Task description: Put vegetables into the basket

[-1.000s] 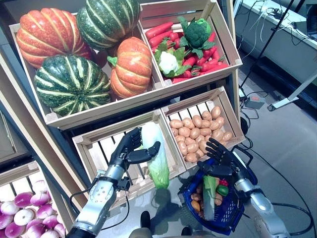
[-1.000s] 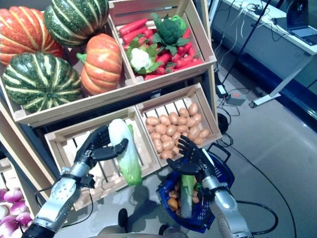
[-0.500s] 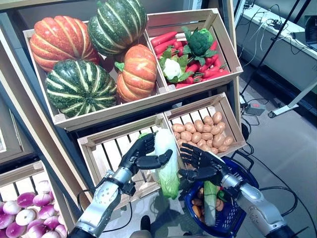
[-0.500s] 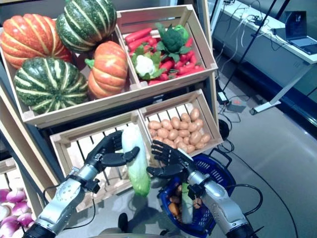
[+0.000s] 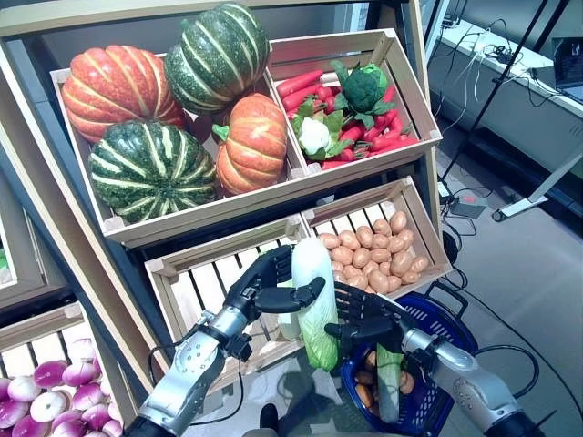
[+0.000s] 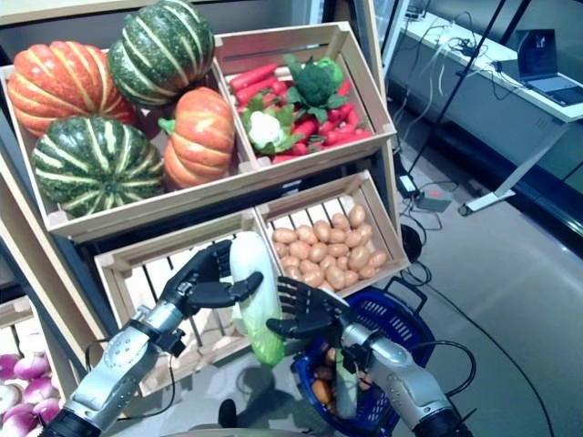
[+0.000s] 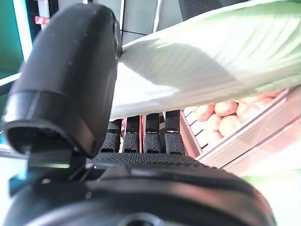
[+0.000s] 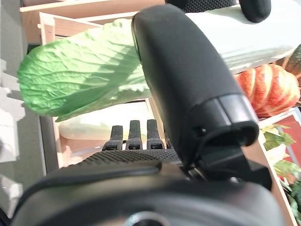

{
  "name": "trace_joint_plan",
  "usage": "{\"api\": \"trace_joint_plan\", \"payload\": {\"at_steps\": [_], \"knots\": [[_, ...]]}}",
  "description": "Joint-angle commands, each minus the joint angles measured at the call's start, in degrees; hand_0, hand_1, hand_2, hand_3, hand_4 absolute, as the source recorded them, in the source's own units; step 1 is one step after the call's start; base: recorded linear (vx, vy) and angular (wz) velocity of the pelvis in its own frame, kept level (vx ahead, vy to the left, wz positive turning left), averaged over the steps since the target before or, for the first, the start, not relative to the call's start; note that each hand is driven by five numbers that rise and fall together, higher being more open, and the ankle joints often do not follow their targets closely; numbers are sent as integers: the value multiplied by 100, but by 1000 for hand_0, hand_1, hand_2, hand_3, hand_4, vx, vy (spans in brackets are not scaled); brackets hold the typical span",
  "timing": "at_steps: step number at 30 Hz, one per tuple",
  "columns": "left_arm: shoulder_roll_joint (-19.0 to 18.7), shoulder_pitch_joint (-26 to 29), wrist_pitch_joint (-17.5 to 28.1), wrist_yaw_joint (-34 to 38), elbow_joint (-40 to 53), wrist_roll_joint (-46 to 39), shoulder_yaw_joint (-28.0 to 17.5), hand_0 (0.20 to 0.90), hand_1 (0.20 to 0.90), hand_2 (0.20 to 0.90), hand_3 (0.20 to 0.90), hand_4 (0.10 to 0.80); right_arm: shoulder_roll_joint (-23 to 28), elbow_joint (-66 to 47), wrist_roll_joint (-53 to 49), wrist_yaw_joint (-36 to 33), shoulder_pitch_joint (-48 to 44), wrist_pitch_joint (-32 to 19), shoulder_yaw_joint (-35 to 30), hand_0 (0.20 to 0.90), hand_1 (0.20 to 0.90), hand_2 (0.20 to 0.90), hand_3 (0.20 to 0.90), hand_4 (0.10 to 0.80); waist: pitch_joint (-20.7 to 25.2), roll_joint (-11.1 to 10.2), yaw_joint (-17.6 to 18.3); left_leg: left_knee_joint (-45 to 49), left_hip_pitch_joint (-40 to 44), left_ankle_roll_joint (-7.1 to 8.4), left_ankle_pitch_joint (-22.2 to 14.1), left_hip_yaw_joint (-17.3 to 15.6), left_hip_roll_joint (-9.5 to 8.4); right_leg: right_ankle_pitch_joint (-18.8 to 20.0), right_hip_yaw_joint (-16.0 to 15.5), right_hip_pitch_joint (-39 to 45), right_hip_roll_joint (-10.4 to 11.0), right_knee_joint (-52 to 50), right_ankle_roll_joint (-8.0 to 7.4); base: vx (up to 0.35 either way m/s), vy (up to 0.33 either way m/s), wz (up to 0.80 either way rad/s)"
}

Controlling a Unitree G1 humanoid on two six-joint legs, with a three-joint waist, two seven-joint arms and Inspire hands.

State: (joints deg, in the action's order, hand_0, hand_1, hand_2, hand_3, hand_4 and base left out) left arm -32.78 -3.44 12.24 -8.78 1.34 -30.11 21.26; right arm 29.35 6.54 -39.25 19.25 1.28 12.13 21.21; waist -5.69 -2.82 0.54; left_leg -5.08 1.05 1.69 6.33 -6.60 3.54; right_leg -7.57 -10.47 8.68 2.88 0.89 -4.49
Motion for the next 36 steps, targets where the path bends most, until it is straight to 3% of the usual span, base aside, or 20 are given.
{"api": "trace_joint_plan", "payload": {"at_steps": [1, 10, 18, 26, 27, 28, 29, 36], "knots": [[266, 980, 888, -401, 750, -662, 108, 300, 300, 300, 300, 400, 1, 38, -217, 551, -474, 37, 262, 900, 900, 900, 900, 800, 363, -29, -114, 9, 377, -17, -759, -15, -33, 746, -15, -377, 258, 232, -188, 0, 0, 0], [321, 1040, 861, -601, 866, -812, 260, 300, 300, 300, 300, 400, -32, 291, -151, 944, -533, 701, 524, 900, 900, 900, 900, 800, 395, -40, -135, 8, 393, -3, -763, 17, -29, 753, -45, -329, 259, 276, -176, 1, 0, 2], [284, 1091, 828, -819, 899, -946, 387, 300, 300, 300, 300, 400, 71, 275, -114, 1768, -632, 1219, 720, 900, 900, 900, 900, 800, 410, -47, -152, 8, 384, -2, -753, 52, -35, 743, -33, -323, 262, 275, -166, 0, 0, 0], [320, 1114, 777, -911, 932, -926, 484, 300, 300, 300, 300, 400, 67, 333, -196, 1785, -664, 1238, 811, 900, 900, 900, 900, 800, 426, -45, -153, 8, 379, 3, -751, 75, -41, 767, -3, -317, 275, 302, -174, 0, 1, 0], [308, 1108, 780, -925, 940, -925, 496, 300, 300, 300, 300, 400, 80, 333, -190, 1808, -661, 1225, 802, 698, 698, 698, 698, 665, 427, -44, -153, 8, 382, 3, -750, 76, -38, 772, -8, -309, 279, 310, -176, 0, 0, 0], [291, 1106, 767, -973, 926, -924, 500, 300, 300, 300, 300, 400, 89, 317, -243, 1750, -651, 1201, 794, 434, 434, 434, 434, 489, 423, -45, -148, 8, 386, 4, -749, 78, -36, 778, -4, -311, 279, 309, -180, 0, 0, 0], [289, 1108, 769, -974, 922, -920, 505, 300, 300, 300, 300, 400, 87, 318, -250, 1735, -650, 1200, 798, 300, 300, 300, 300, 400, 423, -43, -147, 8, 386, 3, -749, 77, -36, 779, -2, -310, 279, 311, -181, 0, 0, 0], [208, 1083, 669, -1036, 948, -912, 489, 300, 300, 300, 300, 400, 97, 276, -421, 1497, -592, 1167, 717, 300, 300, 300, 300, 400, 415, -19, -116, 8, 406, -5, -748, 63, -30, 784, 31, -302, 266, 318, -178, 0, 0, 0]]}}
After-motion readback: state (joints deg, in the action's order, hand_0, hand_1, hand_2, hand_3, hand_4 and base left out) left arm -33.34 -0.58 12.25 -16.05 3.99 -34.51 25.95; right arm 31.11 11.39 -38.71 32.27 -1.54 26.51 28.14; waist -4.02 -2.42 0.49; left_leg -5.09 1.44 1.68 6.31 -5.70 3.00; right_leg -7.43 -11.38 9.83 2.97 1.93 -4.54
